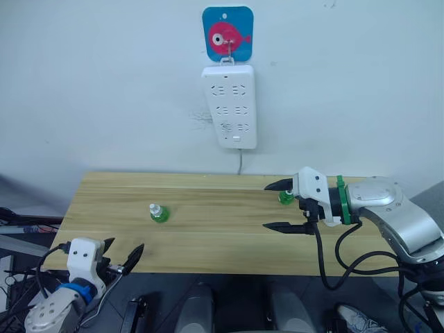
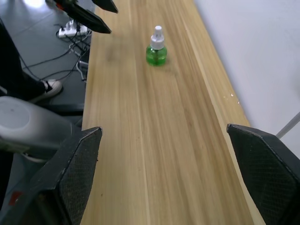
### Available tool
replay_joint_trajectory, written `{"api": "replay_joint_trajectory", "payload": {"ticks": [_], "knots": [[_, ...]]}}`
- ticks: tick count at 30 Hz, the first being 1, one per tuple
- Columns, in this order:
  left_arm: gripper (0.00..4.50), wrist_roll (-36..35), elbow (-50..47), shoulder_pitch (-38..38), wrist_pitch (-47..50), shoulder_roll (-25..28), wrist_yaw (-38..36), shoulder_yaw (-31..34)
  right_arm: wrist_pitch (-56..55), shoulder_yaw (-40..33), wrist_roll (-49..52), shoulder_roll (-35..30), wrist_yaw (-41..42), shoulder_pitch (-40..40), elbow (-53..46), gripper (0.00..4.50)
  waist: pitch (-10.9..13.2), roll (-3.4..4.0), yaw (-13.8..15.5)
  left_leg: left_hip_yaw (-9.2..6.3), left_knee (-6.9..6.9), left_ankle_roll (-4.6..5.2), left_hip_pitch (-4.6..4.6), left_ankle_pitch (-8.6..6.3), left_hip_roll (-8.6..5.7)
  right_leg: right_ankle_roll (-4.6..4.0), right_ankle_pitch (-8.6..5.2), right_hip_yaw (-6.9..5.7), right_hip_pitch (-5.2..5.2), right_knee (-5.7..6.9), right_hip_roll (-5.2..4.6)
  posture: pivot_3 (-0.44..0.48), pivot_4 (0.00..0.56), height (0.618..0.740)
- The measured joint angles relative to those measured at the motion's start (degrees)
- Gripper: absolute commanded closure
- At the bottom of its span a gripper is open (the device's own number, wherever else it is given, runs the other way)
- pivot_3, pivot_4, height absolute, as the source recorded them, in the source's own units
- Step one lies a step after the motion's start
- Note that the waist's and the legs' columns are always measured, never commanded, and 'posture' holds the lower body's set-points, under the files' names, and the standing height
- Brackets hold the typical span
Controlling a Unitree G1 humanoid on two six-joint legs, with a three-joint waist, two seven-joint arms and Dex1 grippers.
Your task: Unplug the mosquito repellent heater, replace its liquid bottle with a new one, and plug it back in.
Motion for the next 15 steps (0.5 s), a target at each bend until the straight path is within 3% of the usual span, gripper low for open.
{"api": "replay_joint_trajectory", "payload": {"ticks": [15], "knots": [[0.00,3.1,13.1,-11.5,-0.3,-0.7,-0.9,-6.7,8.1,-2.7,5.9,1.2,-3.9,-2.3,-8.3,0.04,1.3,-0.09,-0.6,-0.02,-0.01,0.00,0.00,0.00,0.01,0.00,0.03,0.00,-0.02,0.02,0.00,-0.082,0.315,0.734]]}}
